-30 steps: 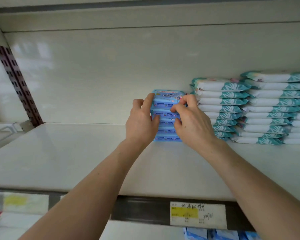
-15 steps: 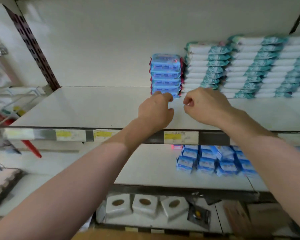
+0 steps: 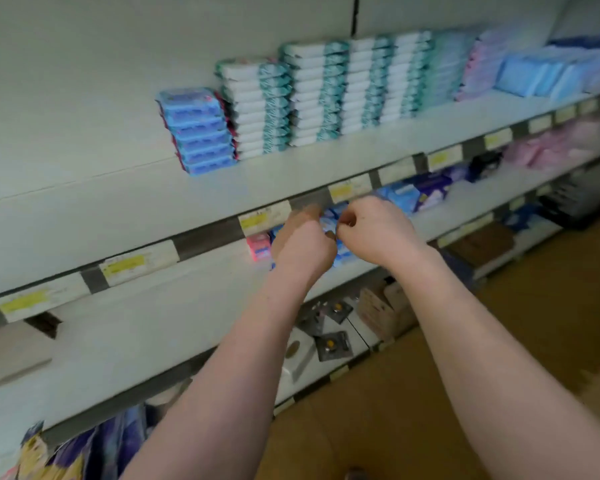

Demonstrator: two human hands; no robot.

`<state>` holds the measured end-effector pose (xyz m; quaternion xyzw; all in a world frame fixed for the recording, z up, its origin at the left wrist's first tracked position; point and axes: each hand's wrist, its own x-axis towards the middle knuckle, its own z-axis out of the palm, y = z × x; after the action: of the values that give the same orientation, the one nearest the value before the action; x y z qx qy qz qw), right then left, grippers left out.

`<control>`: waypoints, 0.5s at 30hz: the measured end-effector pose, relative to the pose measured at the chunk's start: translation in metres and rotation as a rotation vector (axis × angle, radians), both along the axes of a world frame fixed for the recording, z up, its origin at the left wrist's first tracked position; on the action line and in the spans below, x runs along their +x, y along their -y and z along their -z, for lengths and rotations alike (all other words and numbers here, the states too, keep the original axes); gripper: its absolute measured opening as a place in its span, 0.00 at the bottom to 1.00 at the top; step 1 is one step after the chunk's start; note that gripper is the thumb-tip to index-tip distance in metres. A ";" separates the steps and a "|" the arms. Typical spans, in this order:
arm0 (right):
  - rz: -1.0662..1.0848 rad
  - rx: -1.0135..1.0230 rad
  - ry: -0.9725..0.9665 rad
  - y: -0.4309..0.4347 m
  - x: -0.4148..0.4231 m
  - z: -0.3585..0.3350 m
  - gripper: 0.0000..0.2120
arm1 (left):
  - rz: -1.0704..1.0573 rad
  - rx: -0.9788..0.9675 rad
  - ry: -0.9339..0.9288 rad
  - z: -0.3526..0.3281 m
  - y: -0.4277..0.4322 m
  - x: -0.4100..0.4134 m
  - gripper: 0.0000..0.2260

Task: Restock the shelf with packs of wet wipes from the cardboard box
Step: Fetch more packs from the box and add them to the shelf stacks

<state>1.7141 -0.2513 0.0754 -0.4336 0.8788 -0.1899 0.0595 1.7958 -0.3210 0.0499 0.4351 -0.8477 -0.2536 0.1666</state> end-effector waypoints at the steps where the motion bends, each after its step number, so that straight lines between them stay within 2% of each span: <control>1: 0.042 -0.004 0.029 -0.013 0.007 0.004 0.11 | 0.023 0.025 -0.018 0.005 -0.011 0.003 0.19; 7: 0.266 -0.016 0.149 -0.100 0.039 0.024 0.08 | 0.142 0.143 -0.081 0.028 -0.073 0.015 0.21; 15: 0.559 -0.043 0.231 -0.215 0.054 0.053 0.09 | 0.397 0.221 0.007 0.048 -0.164 0.006 0.20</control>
<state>1.7685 -0.0365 0.0221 -0.1516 0.9473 -0.2655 0.0953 1.8021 -0.1572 0.0024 0.2763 -0.8842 -0.3714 0.0619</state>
